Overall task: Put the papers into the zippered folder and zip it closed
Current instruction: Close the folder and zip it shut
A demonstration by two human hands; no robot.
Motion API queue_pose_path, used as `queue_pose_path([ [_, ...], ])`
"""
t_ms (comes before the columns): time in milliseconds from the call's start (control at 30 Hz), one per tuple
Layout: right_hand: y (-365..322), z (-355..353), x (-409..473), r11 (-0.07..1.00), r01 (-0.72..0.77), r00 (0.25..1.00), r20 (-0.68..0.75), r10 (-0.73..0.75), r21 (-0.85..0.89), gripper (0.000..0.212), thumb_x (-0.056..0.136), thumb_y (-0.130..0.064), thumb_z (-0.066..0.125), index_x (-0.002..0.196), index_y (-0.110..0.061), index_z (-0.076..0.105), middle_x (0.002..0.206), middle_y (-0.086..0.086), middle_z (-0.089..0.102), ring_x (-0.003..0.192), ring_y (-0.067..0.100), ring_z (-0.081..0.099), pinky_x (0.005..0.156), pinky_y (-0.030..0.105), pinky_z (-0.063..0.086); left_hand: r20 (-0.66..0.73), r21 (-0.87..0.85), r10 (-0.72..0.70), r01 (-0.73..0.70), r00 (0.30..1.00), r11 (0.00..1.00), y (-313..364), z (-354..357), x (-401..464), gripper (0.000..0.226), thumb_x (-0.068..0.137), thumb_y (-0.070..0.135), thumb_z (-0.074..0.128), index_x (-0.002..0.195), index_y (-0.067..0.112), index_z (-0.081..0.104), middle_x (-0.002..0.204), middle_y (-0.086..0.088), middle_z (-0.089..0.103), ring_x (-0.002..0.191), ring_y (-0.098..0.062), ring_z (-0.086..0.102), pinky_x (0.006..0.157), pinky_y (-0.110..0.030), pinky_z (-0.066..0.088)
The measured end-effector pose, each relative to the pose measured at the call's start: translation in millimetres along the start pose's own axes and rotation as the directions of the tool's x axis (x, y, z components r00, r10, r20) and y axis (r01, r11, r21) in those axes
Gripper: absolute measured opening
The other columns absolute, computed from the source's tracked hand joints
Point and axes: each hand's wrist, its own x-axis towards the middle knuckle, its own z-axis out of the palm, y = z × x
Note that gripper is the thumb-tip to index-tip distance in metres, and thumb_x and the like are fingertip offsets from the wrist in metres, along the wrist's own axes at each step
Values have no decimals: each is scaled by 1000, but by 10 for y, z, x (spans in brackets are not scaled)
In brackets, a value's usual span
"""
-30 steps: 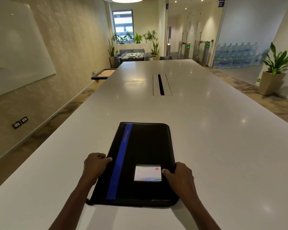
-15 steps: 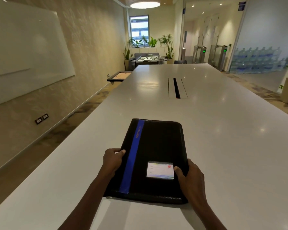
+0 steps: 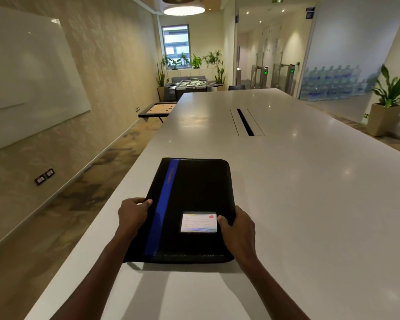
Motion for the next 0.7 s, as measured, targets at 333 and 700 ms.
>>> queue_pose_path([
  [333, -89, 453, -100, 994, -82, 995, 53, 86, -68, 38, 95, -29, 60, 126, -7, 55, 119, 8, 63, 113, 24, 61, 96, 35, 54, -3, 24, 25, -24, 1000, 999, -303, -124, 175, 29, 87, 23, 70, 110, 5, 72, 103, -16, 73, 101, -32, 66, 88, -37, 48],
  [700, -76, 532, -58, 941, -23, 994, 94, 58, -338, 33, 98, -35, 54, 113, -7, 53, 118, 11, 55, 112, 21, 56, 84, 24, 52, 3, 142, 86, -86, 996, 986, -354, -98, 54, 25, 93, 17, 60, 112, 4, 69, 109, -17, 70, 101, -34, 64, 87, -41, 49],
])
